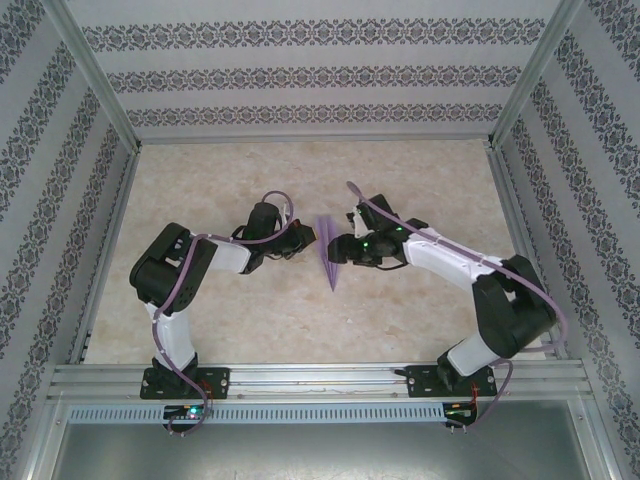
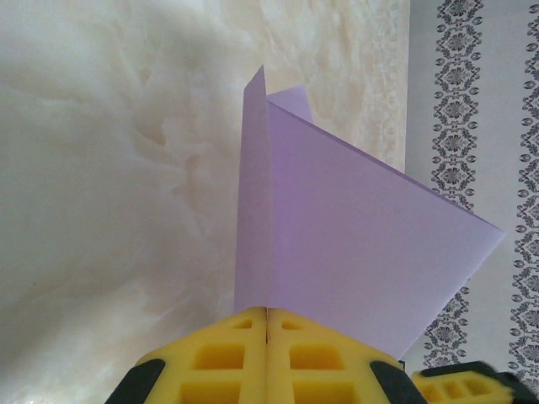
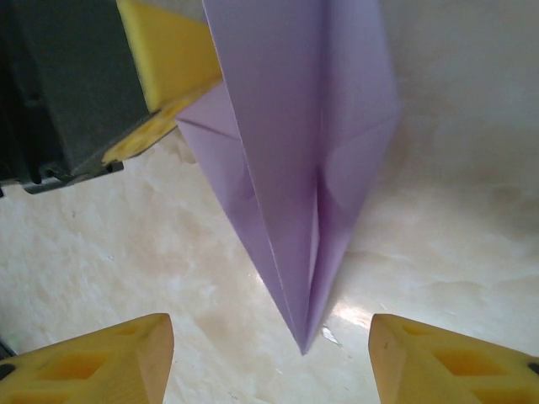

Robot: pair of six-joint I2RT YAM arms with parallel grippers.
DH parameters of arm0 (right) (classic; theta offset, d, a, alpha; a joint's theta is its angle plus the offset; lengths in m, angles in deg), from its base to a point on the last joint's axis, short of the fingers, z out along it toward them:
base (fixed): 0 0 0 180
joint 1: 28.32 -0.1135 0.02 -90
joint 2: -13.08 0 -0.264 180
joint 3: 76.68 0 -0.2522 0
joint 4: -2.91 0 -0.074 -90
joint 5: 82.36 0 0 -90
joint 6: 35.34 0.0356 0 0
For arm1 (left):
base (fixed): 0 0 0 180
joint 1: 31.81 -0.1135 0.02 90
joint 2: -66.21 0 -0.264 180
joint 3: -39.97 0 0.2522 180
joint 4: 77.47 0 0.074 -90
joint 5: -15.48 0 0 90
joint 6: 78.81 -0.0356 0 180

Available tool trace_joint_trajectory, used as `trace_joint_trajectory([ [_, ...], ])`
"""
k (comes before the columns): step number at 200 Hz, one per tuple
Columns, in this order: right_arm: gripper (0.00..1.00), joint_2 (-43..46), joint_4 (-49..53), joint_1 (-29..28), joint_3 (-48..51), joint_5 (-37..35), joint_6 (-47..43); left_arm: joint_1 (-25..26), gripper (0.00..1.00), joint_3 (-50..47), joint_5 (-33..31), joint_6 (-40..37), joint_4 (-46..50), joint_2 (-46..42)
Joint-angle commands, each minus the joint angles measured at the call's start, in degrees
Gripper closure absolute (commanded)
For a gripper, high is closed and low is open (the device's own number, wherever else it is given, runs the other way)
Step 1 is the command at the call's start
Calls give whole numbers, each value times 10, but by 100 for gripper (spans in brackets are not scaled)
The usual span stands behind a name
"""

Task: Fold a paper plane with a square sheet of paper (fold left side to right side)
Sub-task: Place the paper plane at the center of the table.

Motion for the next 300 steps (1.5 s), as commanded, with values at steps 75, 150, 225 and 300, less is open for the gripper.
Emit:
trace_joint_trajectory([
  [75, 44, -74, 14, -18, -79, -19, -22, 5, 100, -4, -13, 13, -26, 5],
  [150, 42, -108, 14, -25, -101, -24, -30, 5, 100, -1, -14, 12, -17, 5],
  [225, 42, -137, 20, -35, -113, -48, -28, 6, 100, -2, -13, 7, -6, 4],
  [300, 53, -151, 43, -37, -125, -82, -33, 6, 100, -6, -15, 5, -4, 3],
])
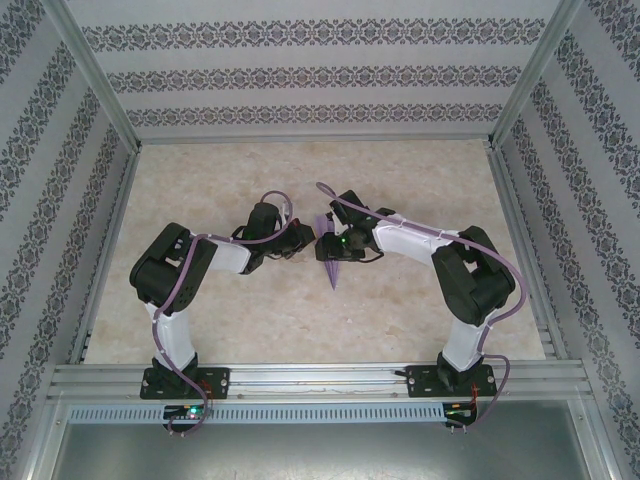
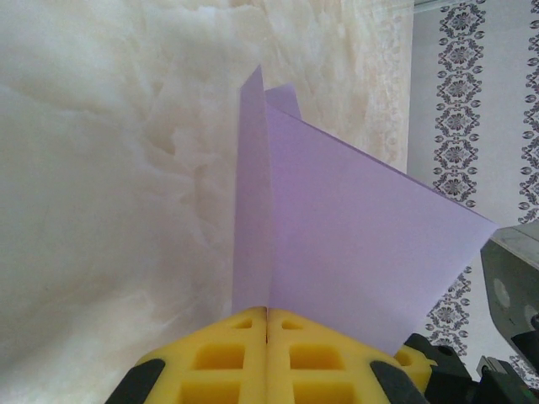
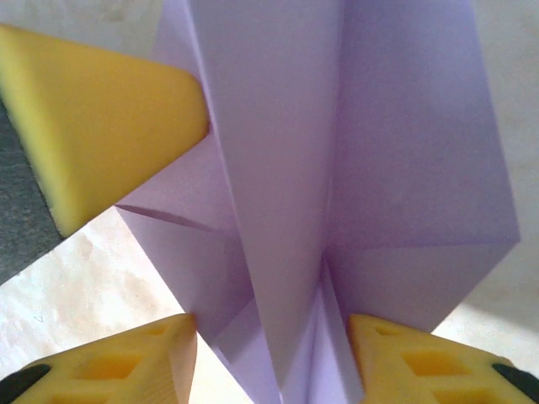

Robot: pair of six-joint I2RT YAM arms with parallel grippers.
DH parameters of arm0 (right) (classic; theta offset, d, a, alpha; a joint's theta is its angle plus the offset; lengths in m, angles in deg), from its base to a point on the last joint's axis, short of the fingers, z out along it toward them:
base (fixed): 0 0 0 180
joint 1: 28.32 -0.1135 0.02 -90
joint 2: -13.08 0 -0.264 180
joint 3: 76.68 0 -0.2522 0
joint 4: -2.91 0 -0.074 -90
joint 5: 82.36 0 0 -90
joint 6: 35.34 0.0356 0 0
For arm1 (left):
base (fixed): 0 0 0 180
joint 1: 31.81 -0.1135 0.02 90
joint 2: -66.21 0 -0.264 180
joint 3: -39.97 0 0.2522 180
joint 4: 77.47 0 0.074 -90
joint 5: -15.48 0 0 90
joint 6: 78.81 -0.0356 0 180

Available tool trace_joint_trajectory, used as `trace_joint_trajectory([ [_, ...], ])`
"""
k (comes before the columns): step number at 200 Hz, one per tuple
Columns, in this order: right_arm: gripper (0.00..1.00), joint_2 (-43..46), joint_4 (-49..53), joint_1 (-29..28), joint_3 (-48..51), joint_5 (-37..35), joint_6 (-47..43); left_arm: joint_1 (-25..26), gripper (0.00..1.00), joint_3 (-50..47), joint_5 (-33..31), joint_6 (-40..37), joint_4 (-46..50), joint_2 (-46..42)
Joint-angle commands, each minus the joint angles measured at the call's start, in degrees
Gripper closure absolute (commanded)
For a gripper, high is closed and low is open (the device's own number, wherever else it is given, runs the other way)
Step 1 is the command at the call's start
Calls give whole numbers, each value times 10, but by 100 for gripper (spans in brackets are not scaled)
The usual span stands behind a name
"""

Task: Fold a paper plane with a square sheet of paper (fold left side to right side)
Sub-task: Place the paper plane at the center of the table.

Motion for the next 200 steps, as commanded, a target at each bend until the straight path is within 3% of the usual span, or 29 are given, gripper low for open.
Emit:
trace_joint_trajectory([
  [1, 53, -12, 21, -4, -19, -25, -11, 6, 100, -5, -2, -3, -3, 3],
  [76, 68, -25, 44, -9, -34, -53, -16, 6, 100, -6, -3, -6, -1, 5],
  [200, 75, -50, 51, -21, -49, -52, -11, 6, 100, -9, -3, -4, -9, 16],
])
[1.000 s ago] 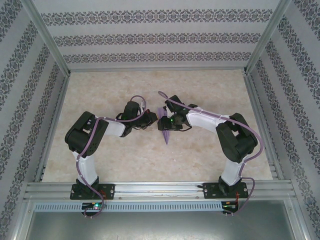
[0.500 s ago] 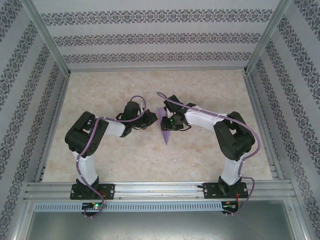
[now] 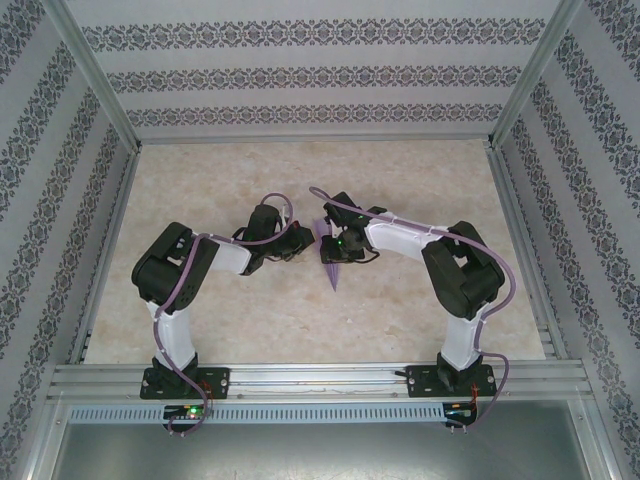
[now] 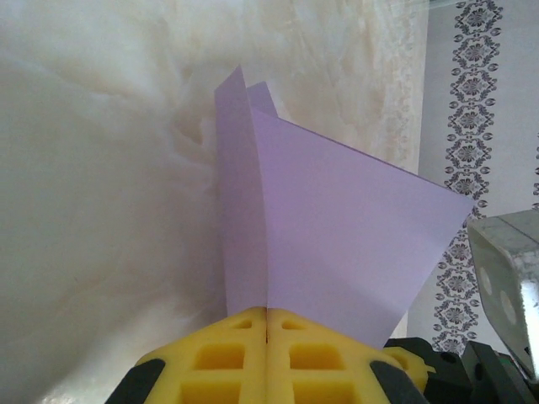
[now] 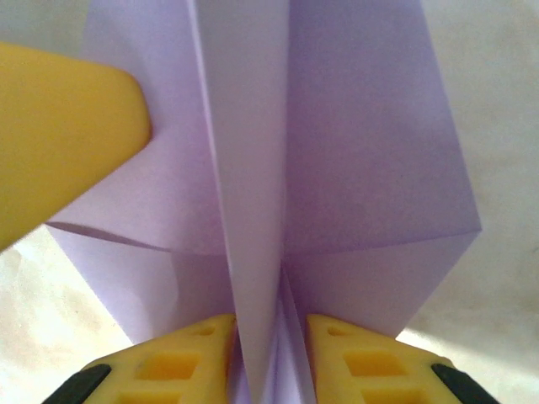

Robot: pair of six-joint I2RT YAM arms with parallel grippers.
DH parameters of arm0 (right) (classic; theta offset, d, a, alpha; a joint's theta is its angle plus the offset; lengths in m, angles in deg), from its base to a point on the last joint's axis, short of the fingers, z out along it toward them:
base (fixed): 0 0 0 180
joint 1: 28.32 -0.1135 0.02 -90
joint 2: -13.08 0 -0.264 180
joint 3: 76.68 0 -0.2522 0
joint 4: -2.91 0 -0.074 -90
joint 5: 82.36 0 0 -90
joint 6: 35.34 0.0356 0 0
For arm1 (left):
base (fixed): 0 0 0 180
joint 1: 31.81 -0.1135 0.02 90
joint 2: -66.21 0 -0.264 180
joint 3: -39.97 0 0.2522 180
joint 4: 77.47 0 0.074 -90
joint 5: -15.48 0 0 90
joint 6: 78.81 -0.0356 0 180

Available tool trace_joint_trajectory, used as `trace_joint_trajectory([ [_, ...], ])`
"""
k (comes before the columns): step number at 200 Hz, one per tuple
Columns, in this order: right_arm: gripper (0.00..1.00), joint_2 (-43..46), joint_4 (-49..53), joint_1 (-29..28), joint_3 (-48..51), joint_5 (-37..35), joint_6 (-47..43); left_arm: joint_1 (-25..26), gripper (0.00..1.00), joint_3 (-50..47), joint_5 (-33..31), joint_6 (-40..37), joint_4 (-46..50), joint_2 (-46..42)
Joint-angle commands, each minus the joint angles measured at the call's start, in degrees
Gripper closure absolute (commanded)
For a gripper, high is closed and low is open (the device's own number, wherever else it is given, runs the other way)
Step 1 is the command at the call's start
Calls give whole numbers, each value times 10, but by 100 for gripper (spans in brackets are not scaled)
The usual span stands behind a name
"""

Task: Fold a paper plane with a square sheet of paper (fold left side to right side)
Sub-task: Place the paper plane at the center of the table.

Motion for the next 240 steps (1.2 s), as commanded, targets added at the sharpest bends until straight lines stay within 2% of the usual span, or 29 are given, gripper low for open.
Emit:
trace_joint_trajectory([
  [1, 75, -12, 13, -8, -19, -9, 0, 6, 100, -5, -3, -4, -8, 6],
  [86, 81, -31, 18, -17, -29, -17, 9, 5, 100, -6, -3, -6, -9, 12],
  [131, 84, -31, 33, -17, -30, -39, 7, 6, 97, -6, -3, -7, -6, 12],
  [168, 92, -27, 33, -17, -31, -29, 7, 4, 84, -4, -3, -23, 12, 0],
  [186, 100, -17, 37, -15, -33, -28, 9, -2, 74, -10, -9, -44, 34, -26],
  [197, 100, -10, 46, -12, -38, -30, 12, -10, 68, -18, -13, -58, 48, -53],
  [240, 100, -17, 107, 15, -91, -84, 40, -56, 55, -43, -57, -176, 210, -200],
])
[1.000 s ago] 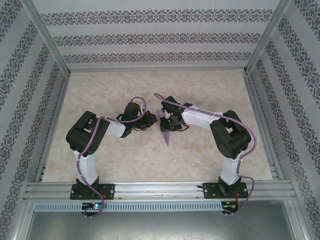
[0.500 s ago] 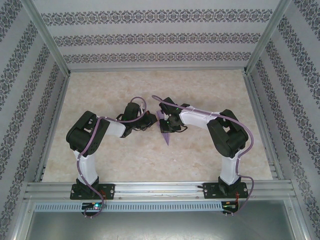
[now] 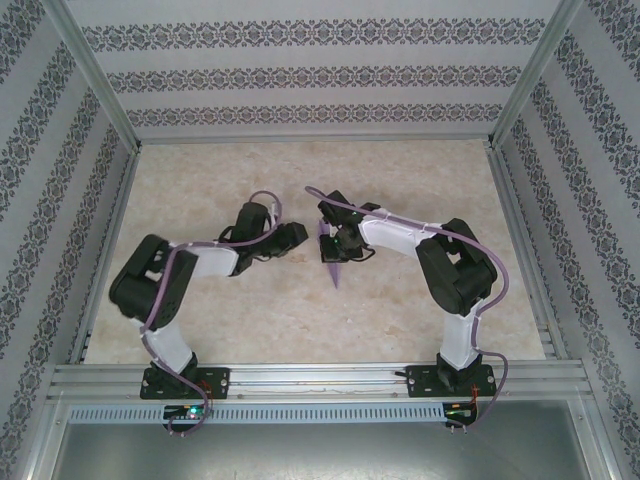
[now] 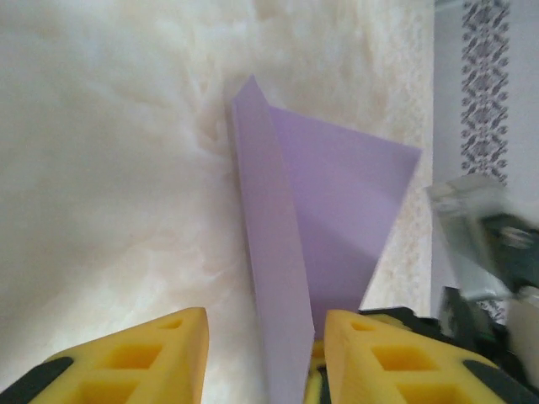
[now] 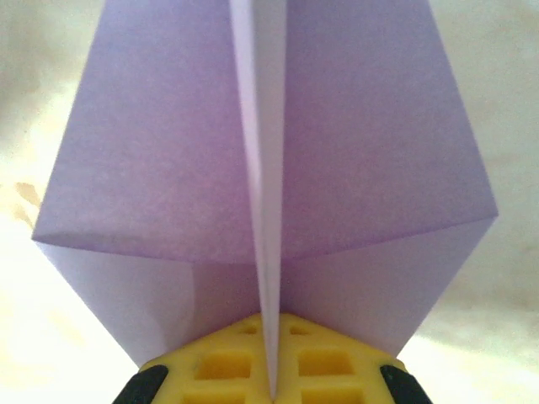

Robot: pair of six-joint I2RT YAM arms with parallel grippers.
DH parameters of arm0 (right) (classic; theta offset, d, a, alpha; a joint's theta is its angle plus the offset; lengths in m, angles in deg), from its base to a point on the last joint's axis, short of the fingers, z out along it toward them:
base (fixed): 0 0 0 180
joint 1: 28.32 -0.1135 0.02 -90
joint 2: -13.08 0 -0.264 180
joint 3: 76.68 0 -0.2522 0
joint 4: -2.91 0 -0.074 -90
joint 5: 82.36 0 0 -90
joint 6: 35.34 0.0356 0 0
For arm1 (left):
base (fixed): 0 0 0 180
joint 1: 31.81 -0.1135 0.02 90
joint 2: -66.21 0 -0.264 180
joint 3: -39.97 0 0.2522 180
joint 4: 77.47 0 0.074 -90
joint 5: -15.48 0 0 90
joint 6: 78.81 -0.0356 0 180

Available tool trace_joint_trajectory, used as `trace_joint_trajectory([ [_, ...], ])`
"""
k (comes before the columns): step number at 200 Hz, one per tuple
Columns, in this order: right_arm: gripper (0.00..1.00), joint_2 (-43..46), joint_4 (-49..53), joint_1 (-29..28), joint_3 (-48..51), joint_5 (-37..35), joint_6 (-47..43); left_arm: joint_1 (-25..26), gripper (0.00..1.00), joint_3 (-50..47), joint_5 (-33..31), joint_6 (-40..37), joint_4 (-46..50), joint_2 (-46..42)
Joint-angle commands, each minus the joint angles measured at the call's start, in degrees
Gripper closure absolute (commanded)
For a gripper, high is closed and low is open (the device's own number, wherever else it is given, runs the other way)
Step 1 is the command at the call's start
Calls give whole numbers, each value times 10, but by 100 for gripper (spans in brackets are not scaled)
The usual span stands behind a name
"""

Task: Fold a paper plane with a square sheet of paper (fold left side to right side)
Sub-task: Place the paper plane at the center of the table.

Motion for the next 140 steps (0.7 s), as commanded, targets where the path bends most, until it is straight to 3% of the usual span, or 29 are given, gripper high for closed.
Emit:
trace_joint_trajectory([
  [1, 100, 6, 56, 19, -46, -54, 23, -27, 55, -8, -37, -102, 115, -89],
  [62, 100, -89, 161, 61, -198, -113, 15, -76, 38, -22, -115, -276, 348, -269],
  [114, 100, -150, 205, 72, -275, -113, -5, -96, 16, -84, -216, -333, 362, -407],
  [140, 98, -164, 205, 73, -282, -106, -6, -99, 11, -94, -240, -338, 366, -441],
])
